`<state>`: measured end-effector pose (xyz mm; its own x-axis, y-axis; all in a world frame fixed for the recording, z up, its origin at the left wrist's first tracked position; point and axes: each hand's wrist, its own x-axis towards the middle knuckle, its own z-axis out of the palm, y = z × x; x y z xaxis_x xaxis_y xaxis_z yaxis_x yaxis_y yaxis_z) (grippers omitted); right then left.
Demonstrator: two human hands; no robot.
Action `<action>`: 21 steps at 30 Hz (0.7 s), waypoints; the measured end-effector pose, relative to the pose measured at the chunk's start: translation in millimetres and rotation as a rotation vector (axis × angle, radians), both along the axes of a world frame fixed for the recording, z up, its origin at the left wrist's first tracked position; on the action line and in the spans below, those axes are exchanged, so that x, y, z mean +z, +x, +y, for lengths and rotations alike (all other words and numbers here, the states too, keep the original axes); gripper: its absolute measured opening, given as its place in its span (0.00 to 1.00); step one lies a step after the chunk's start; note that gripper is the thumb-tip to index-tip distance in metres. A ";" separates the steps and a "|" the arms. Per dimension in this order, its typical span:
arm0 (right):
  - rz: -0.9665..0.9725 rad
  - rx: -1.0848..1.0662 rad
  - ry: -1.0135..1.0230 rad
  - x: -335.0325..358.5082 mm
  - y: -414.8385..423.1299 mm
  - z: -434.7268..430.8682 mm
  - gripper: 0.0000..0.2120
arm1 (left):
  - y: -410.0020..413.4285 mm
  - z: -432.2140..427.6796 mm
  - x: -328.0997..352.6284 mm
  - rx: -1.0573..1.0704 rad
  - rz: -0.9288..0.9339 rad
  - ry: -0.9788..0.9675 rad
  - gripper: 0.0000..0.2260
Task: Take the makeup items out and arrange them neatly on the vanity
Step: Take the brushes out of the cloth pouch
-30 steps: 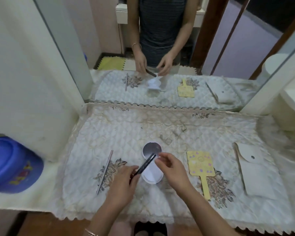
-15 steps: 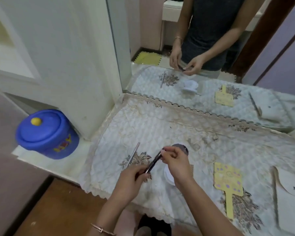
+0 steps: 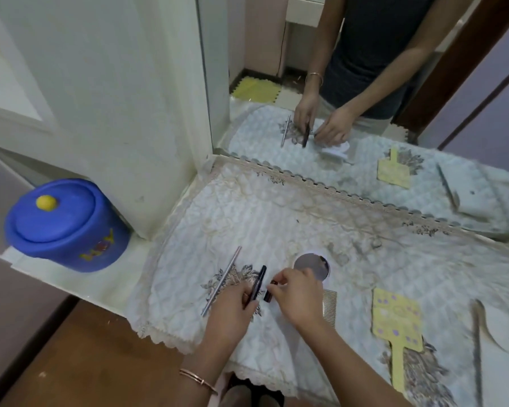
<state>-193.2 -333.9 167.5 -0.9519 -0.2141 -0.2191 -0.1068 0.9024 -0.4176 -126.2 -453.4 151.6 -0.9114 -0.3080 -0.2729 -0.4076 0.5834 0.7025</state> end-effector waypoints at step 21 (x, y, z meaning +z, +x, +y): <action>-0.034 -0.003 -0.425 14.2 0.7 -10.6 0.09 | -7.8 -44.5 -2.2 0.056 0.076 -0.173 0.06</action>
<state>-192.4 -344.4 181.7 -0.9463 -0.2898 -0.1433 -0.0846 0.6496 -0.7556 -133.9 -497.9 149.3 -0.9076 -0.3949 -0.1426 -0.3922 0.6765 0.6233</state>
